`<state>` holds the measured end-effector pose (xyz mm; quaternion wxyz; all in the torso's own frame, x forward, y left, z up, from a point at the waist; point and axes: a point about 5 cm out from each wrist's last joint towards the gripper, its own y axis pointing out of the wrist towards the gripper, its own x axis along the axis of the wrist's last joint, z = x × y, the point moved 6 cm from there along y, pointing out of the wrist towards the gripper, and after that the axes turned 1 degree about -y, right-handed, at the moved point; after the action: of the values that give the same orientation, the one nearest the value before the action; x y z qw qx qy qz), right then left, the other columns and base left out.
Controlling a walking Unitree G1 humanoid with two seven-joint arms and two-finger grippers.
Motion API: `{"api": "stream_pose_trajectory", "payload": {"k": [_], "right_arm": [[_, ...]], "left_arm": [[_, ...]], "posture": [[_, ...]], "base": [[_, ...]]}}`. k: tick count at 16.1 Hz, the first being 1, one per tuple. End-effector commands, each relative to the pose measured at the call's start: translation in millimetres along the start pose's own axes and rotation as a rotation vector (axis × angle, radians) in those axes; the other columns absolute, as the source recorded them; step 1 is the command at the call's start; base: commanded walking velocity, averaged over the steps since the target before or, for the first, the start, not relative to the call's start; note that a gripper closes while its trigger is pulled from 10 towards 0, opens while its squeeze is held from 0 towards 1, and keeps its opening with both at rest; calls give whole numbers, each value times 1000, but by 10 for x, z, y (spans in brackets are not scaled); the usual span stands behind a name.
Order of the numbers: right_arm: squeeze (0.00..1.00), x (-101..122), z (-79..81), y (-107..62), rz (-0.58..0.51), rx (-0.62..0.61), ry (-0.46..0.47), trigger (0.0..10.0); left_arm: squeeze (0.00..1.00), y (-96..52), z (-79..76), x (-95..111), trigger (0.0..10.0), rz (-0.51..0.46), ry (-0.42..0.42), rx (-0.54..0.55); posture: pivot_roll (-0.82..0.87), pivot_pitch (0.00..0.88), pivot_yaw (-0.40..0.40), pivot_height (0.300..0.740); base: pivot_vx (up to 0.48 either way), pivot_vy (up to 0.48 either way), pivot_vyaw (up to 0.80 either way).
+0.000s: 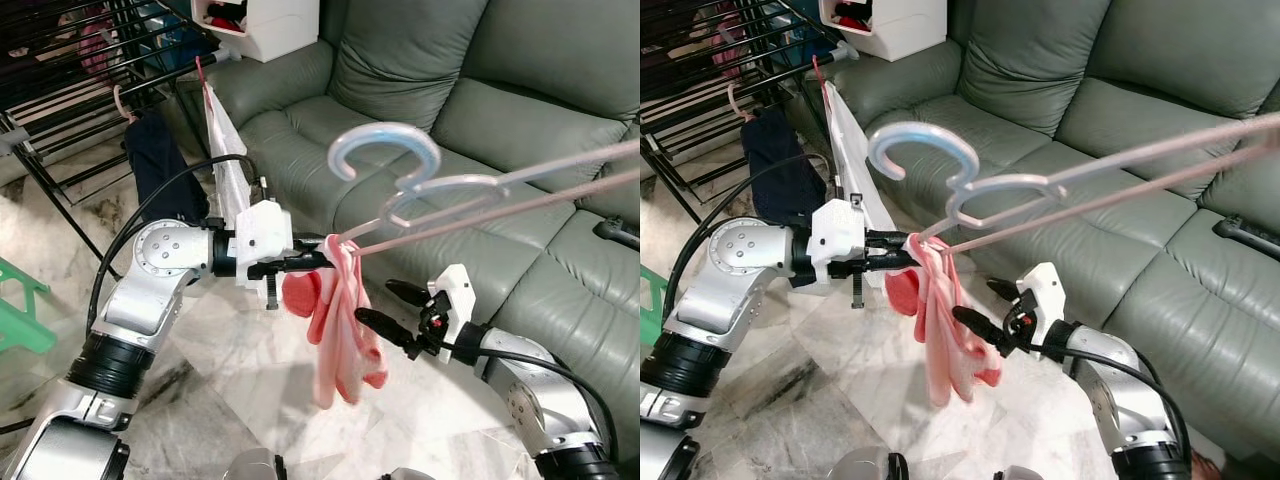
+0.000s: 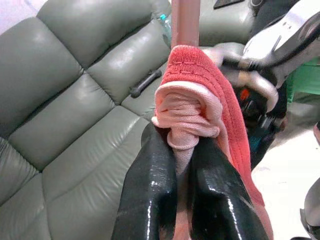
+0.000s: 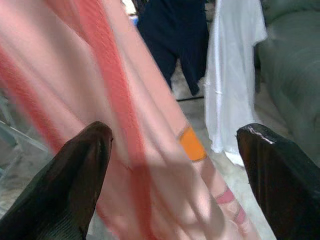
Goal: Hang hanger
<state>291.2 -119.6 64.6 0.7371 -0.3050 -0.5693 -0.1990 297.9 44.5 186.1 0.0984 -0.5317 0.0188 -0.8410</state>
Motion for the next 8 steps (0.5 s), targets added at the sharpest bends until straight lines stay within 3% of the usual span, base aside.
{"api": "stream_pose_trajectory", "payload": {"k": [1,3,4,6,8], "right_arm": [[0,-37,-46,44,23,-28,-14,10000],[0,-123,-102,66,55,-65,0,10000],[0,-221,-138,92,86,-89,31,10000],[0,-354,-162,133,126,-107,69,10000],[0,-490,-238,102,177,-154,84,10000]], "left_arm": [[0,33,15,191,0,-52,31,-3],[0,69,15,324,0,-87,41,-11],[0,105,56,512,0,-152,36,7],[0,120,108,695,0,-205,35,27],[0,106,169,750,0,-220,34,54]], "posture": [[-52,0,64,740],[-52,0,64,740],[-45,0,59,740],[-39,0,55,740],[-35,0,52,740]], "base": [[0,0,0],[0,0,0],[0,0,0],[0,0,0],[0,0,0]]}}
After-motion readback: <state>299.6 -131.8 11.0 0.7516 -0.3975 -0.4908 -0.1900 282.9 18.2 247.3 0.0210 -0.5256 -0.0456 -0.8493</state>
